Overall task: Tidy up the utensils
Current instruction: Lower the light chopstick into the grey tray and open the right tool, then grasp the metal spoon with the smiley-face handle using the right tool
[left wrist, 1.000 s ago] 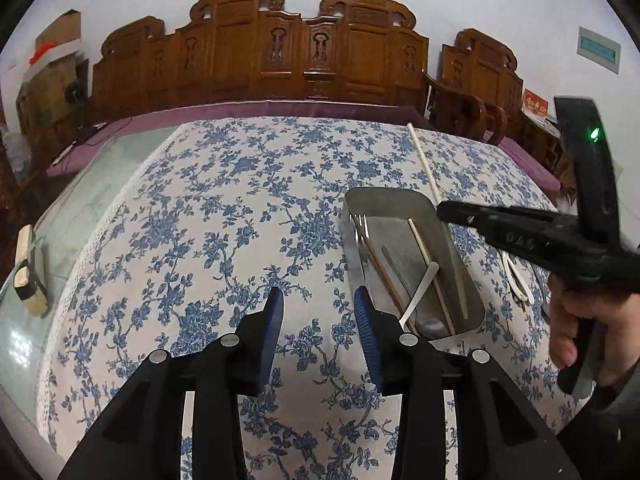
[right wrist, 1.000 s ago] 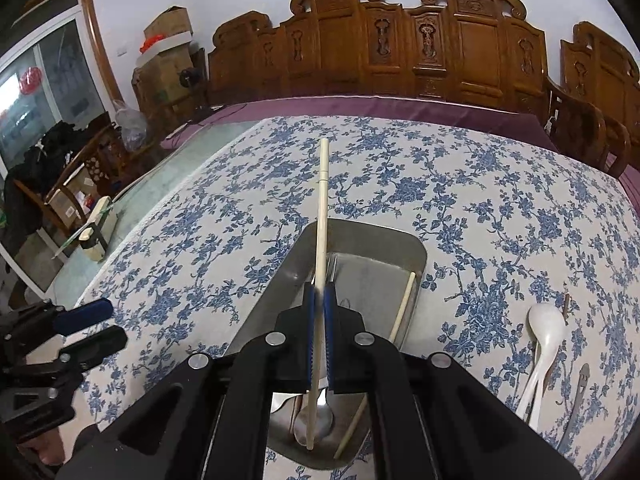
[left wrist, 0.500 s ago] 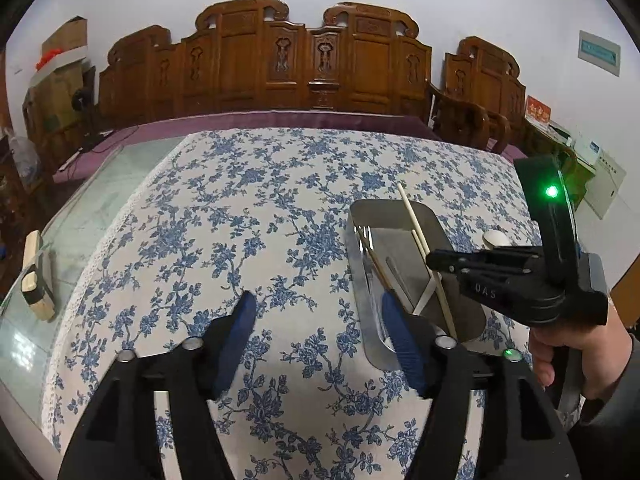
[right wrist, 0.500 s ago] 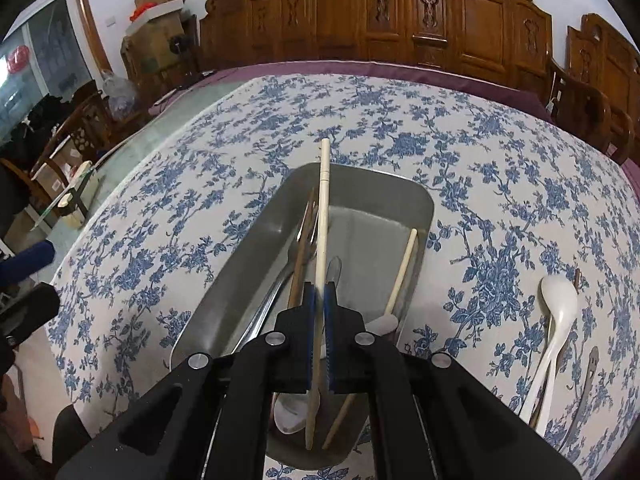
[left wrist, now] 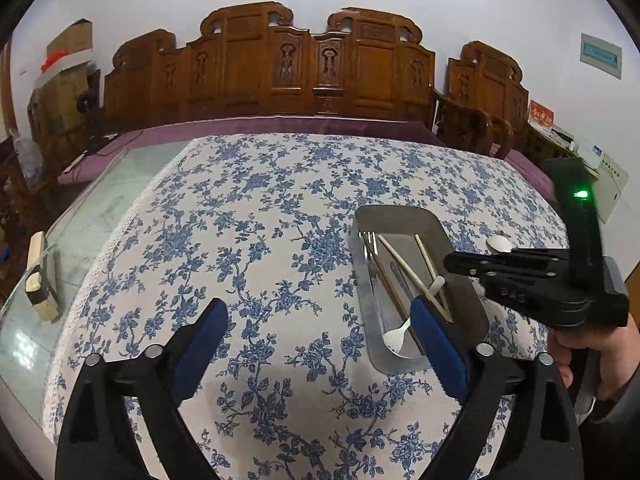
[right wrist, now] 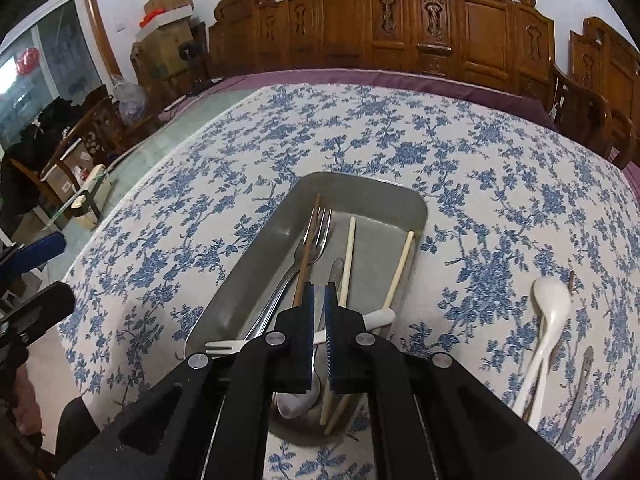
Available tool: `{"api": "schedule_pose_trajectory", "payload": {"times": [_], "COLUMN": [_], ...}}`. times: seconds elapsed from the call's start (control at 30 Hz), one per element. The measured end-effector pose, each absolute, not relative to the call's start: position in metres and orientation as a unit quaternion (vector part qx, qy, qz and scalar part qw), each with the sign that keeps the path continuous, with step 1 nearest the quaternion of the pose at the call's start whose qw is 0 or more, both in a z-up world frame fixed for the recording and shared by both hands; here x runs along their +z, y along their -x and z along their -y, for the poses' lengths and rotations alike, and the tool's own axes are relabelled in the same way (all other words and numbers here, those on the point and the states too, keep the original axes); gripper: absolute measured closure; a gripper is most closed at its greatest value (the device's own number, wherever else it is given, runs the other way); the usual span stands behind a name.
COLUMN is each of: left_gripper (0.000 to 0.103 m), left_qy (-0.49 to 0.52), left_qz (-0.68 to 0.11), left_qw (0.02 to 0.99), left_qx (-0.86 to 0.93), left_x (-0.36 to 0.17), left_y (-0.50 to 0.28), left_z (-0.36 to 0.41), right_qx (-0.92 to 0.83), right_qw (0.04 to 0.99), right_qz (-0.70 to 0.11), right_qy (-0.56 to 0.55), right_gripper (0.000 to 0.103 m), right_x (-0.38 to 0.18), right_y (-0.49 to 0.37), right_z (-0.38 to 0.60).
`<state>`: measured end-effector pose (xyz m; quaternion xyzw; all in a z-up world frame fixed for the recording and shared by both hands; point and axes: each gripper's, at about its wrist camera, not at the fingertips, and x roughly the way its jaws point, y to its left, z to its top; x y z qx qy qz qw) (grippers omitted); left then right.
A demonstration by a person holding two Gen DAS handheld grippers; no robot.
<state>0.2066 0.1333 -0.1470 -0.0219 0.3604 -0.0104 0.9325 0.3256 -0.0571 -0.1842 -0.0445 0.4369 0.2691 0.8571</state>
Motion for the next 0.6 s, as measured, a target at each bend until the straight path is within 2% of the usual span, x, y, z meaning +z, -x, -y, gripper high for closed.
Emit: {"api": "schedule_pose_trajectory", "payload": {"times": [0.13, 0.17, 0.23, 0.37, 0.43, 0.6], "left_gripper": [0.010, 0.010, 0.010, 0.010, 0.010, 0.010], "left_qy": [0.022, 0.022, 0.020, 0.015, 0.014, 0.000], "left_qz": [-0.358, -0.357, -0.356, -0.352, -0.351, -0.356], "left_qw": [0.934, 0.934, 0.934, 0.935, 0.936, 0.934], "left_qx": [-0.013, -0.014, -0.016, -0.024, -0.028, -0.043], "left_x": [-0.146, -0.146, -0.145, -0.143, -0.142, -0.142], "left_y": [-0.206, -0.205, -0.204, -0.201, -0.199, -0.201], "left_z": [-0.130, -0.130, -0.126, -0.115, -0.110, -0.088], "right_qx": [0.276, 0.276, 0.277, 0.266, 0.260, 0.232], "right_qw": [0.863, 0.864, 0.866, 0.873, 0.875, 0.879], "right_qz": [-0.420, -0.418, -0.413, -0.406, -0.404, -0.409], "right_qy": [0.055, 0.056, 0.054, 0.051, 0.052, 0.084], "right_gripper": [0.096, 0.093, 0.079, 0.074, 0.067, 0.064], "right_x": [-0.172, -0.170, -0.165, -0.158, -0.157, -0.166], "right_y": [-0.315, -0.313, -0.308, -0.298, -0.294, -0.286], "right_z": [0.074, 0.079, 0.092, 0.127, 0.145, 0.194]}}
